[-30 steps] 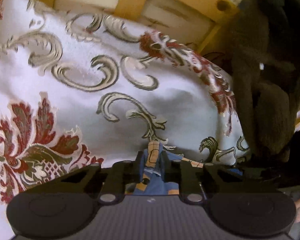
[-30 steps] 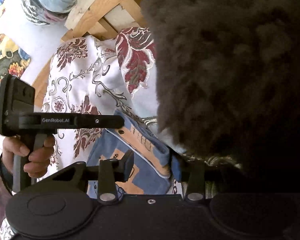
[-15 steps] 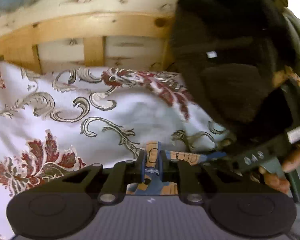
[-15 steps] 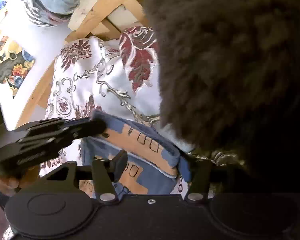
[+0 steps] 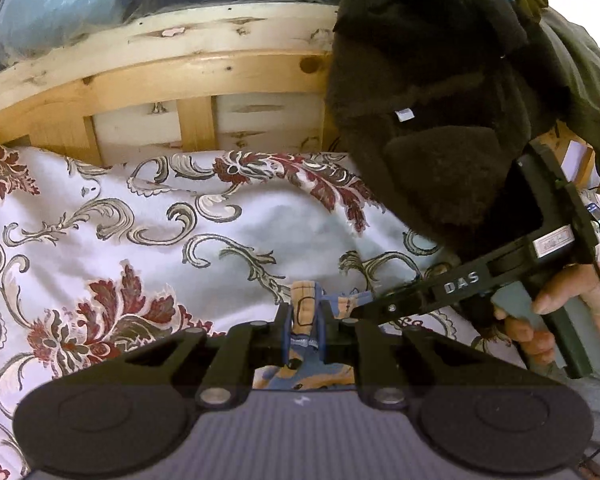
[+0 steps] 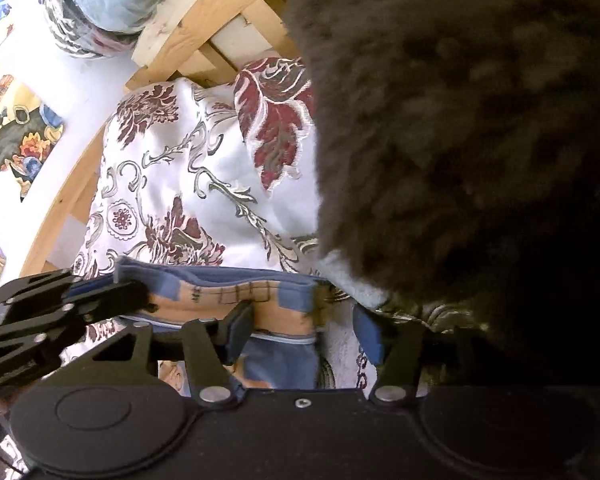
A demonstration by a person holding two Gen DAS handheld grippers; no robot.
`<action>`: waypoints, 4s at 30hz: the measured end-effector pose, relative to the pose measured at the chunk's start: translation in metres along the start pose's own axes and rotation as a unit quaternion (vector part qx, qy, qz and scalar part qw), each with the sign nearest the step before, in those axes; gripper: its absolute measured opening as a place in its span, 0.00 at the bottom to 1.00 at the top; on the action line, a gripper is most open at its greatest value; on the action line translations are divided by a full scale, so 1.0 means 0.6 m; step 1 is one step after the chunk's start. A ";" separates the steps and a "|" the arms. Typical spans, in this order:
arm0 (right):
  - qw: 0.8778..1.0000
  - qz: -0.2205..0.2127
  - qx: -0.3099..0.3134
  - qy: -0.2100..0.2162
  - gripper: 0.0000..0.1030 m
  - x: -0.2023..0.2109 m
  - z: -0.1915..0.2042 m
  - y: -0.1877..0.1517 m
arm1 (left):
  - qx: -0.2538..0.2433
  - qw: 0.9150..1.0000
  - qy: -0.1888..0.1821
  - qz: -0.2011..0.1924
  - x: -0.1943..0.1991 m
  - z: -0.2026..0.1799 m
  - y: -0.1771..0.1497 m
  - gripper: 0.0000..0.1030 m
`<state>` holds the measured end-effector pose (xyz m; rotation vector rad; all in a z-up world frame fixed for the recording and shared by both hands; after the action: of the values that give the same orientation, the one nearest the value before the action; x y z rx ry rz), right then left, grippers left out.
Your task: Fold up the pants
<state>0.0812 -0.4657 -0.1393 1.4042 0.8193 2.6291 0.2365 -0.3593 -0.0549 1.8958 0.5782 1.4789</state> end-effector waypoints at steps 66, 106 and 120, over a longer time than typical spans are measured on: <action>0.997 -0.001 -0.068 -0.040 0.22 0.017 -0.022 -0.060 | 0.110 0.978 -0.045 0.172 -0.174 0.094 -0.007 0.64; 0.809 -0.054 0.579 0.085 0.12 0.116 0.238 -0.315 | 0.453 0.873 0.035 -0.179 0.233 0.036 -0.324 0.75; 0.755 -0.065 0.650 0.062 0.52 0.123 0.233 -0.361 | 0.587 0.796 0.021 -0.147 0.166 0.052 -0.312 0.62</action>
<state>0.1053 -0.1991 -0.1233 1.0781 2.9201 1.8494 0.3023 -0.1690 -0.1284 2.4091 2.0630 0.9560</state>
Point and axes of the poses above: each gripper's, at about its wrist camera, not at the fingertips, and x roughly against the way its jaws point, z to its left, y to its top, the point moved 5 cm from there along -x, roughly the way its jaws point, and after that the axes turned 10 degrees about -y, right-handed, at the moved point
